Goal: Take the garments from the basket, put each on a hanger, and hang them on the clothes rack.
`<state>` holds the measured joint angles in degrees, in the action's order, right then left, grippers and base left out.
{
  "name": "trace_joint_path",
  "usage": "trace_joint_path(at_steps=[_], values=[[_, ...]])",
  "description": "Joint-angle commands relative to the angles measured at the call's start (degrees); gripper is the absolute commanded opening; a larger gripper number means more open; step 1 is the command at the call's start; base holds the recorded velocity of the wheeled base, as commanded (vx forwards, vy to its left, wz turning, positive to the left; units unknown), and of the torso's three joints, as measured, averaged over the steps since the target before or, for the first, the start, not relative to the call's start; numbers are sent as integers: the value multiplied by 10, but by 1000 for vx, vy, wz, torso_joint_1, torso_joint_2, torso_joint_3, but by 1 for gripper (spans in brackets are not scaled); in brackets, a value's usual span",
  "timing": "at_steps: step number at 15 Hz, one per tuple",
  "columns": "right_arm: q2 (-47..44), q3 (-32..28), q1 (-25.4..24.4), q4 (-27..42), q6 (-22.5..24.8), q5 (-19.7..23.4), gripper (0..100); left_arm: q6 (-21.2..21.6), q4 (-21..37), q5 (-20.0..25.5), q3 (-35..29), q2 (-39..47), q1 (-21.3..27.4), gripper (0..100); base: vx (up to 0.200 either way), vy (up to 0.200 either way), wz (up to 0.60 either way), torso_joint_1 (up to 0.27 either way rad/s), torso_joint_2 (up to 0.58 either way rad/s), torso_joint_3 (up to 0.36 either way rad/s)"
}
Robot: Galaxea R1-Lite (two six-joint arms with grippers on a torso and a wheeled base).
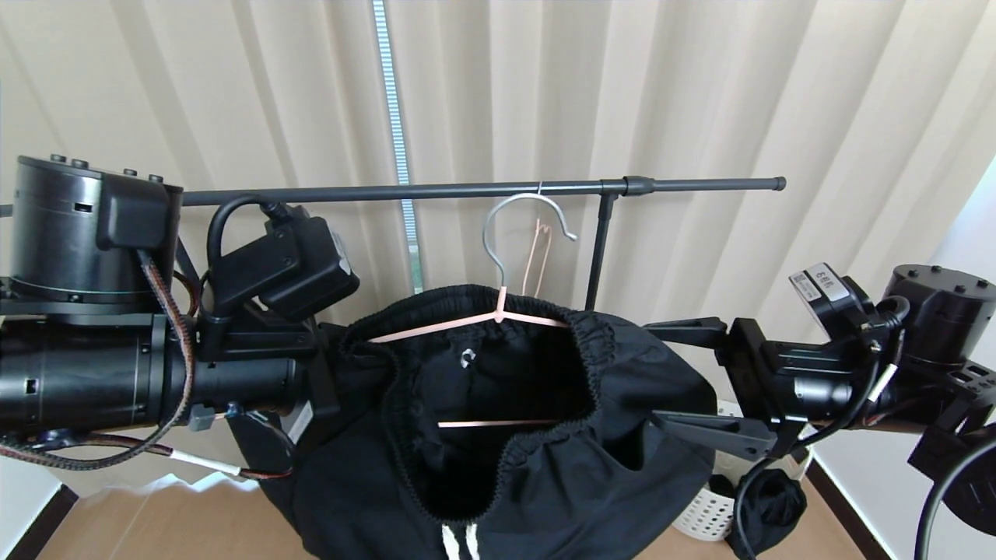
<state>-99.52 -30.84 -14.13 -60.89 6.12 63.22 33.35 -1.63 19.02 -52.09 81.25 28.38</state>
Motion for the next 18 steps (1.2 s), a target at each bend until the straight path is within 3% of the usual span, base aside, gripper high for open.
trace_joint_path(at_steps=[1, 5, 15, 16, 18], values=[[-19, -5, 0, 0, 0, -1, 100, 0, 0, 0, 9, -25, -16, 0, 0, 0, 0, 0, 0, 0], [-55, -18, 6, -1, 1, -2, 100, -5, -1, 1, 16, -35, -44, 0, 0, 0, 0, 0, 0, 0], [-159, -53, 31, -1, 32, -2, 100, -30, 0, 1, 21, -56, -53, 0, 0, 0, 0, 0, 0, 0], [-159, -54, 31, -1, 32, -2, 0, -29, 0, 1, 22, -56, -53, 0, 0, 0, 0, 0, 0, 0], [-159, -61, 43, -1, 31, -3, 0, -30, 0, 0, 25, -64, -56, 0, 0, 0, 0, 0, 0, 0]])
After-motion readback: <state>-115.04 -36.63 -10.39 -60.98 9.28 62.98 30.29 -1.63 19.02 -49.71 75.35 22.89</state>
